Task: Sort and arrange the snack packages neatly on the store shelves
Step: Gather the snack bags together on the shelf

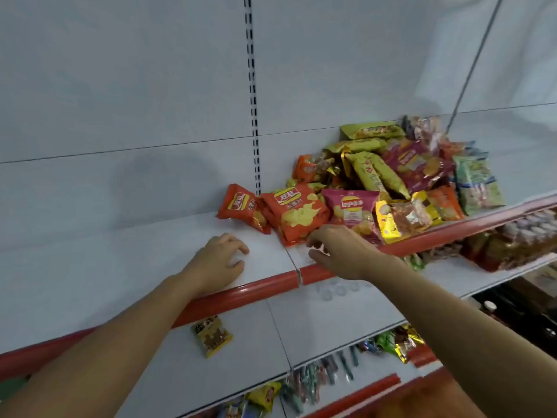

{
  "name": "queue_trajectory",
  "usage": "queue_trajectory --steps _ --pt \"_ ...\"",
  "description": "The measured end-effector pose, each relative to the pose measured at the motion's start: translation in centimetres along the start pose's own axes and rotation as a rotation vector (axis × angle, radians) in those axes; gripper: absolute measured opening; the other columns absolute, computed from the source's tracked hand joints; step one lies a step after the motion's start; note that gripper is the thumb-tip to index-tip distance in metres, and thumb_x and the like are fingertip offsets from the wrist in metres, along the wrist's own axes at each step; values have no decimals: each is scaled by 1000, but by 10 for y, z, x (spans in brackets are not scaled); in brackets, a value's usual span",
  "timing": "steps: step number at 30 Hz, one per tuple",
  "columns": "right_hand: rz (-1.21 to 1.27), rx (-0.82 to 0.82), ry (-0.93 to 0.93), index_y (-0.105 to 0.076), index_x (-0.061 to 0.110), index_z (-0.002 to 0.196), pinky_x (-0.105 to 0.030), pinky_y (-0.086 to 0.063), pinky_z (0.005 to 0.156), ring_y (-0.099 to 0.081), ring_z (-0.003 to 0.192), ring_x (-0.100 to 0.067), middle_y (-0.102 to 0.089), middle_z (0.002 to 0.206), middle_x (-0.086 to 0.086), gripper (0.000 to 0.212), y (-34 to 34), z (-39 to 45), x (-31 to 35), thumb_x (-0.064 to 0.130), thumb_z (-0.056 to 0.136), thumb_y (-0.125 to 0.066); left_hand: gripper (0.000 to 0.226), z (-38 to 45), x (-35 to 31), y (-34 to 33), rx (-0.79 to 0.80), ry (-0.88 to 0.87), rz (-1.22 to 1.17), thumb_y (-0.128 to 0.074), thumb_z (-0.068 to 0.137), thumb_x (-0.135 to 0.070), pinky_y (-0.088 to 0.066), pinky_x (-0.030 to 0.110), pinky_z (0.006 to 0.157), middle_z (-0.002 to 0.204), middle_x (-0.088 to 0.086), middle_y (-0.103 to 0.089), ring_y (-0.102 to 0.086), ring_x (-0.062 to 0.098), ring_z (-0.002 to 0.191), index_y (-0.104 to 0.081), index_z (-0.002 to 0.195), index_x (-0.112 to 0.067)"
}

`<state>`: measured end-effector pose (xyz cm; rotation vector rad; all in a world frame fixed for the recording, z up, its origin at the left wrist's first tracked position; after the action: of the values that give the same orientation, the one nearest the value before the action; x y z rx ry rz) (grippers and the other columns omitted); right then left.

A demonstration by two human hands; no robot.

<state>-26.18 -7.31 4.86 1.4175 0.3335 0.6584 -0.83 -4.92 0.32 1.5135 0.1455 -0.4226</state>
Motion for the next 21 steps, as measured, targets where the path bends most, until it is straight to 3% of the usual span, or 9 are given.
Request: queue_trajectory --steps 4,6,8,11,15,18,21 --pt "20 -97 70 -66 23 100 -38 -54 69 -61 85 -18 -66 96 6 18 -5 39 21 31 96 -50 22 15 15 10 -62 38 -70 -58 97 -23 -50 34 96 117 -8 -60 -56 10 105 -67 117 -24" --pt "35 -230 61 -66 22 97 -39 -53 63 -61 81 -19 -66 93 5 15 1 53 18 27 94 -52 17 25 27 17 -121 103 -87 -59 96 -24 -54 36 89 110 -6 -65 -61 12 95 -69 110 -24" --pt "60 -357 1 -68 19 96 -38 -52 61 -59 83 -20 -65 90 4 11 9 60 3 21 92 -58 10 33 43 29 -242 207 -137 -60 95 -26 -57 39 80 93 -6 -70 -65 15 82 -69 93 -24" --pt "57 -417 -60 -70 17 99 -32 -49 67 -55 90 -17 -63 92 4 11 15 69 -16 19 93 -61 23 44 57 46 -442 337 -279 -55 95 -25 -55 40 65 72 0 -68 -65 24 69 -61 74 -18" --pt "10 -439 -97 -69 20 103 -34 -49 76 -53 96 -17 -64 98 5 14 24 82 -30 26 94 -61 30 66 27 57 -517 190 -314 -54 98 -18 -38 31 52 61 1 -58 -54 18 58 -51 68 -17" --pt "-118 -357 -232 -61 23 114 -46 -44 92 -49 111 -23 -62 110 2 30 27 97 -35 44 95 -53 25 86 7 56 -447 76 -288 -56 98 -22 -46 37 57 64 2 -62 -59 21 61 -57 74 -15" --pt "-268 -154 -353 -48 22 125 -56 -34 100 -45 123 -31 -63 115 -2 51 23 115 -45 61 92 -48 23 100 3 47 -331 77 -254 -57 97 -28 -50 41 62 68 2 -63 -61 24 67 -59 78 -15"
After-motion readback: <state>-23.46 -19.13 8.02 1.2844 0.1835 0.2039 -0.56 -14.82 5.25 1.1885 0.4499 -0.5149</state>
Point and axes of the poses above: each hand's wrist, its own z-axis towards the middle knuckle, its own y-axis out of the back of the hand, x = y × z, the point moved 5 cm from there along z, towards the middle knuckle
